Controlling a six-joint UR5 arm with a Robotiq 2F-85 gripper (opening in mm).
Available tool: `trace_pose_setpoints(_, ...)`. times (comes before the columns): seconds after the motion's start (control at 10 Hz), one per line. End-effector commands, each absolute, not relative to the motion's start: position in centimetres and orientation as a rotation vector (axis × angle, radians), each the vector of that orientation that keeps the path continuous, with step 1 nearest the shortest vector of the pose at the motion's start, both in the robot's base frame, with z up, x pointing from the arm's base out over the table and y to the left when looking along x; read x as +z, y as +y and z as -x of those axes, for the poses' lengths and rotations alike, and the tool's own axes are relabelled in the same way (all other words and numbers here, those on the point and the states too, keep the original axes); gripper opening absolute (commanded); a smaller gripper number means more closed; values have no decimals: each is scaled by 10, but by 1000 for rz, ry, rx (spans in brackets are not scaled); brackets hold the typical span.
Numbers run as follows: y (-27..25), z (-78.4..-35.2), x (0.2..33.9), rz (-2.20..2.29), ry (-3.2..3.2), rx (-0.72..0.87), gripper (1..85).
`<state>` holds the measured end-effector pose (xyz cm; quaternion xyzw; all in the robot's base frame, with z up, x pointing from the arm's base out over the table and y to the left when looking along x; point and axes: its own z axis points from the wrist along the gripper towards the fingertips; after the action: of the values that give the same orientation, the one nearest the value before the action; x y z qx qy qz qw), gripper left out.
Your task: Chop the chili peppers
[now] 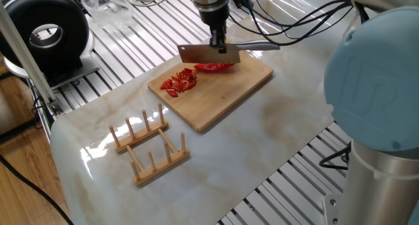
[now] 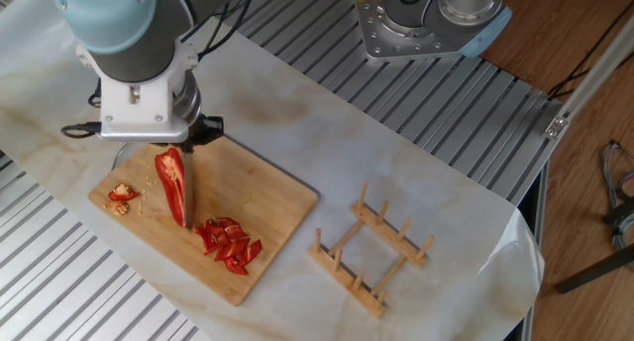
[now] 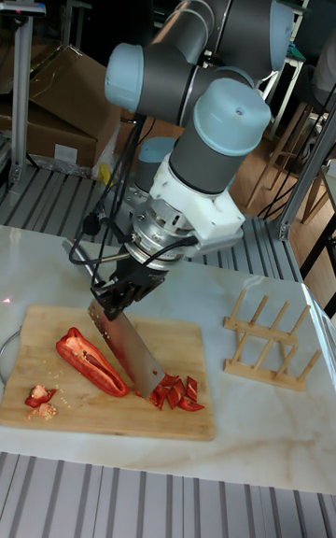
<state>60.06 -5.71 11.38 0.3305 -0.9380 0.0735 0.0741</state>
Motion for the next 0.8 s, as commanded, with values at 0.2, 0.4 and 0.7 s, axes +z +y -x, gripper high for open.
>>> trace_pose_setpoints(0.2,-35,-626,105,-883,-2948,146,13)
trace_pose_setpoints(0.4,-25,-638,99,-856,-2978,114,13)
trace_pose_setpoints(0.7,-14,-646,87,-847,-2975,141,13)
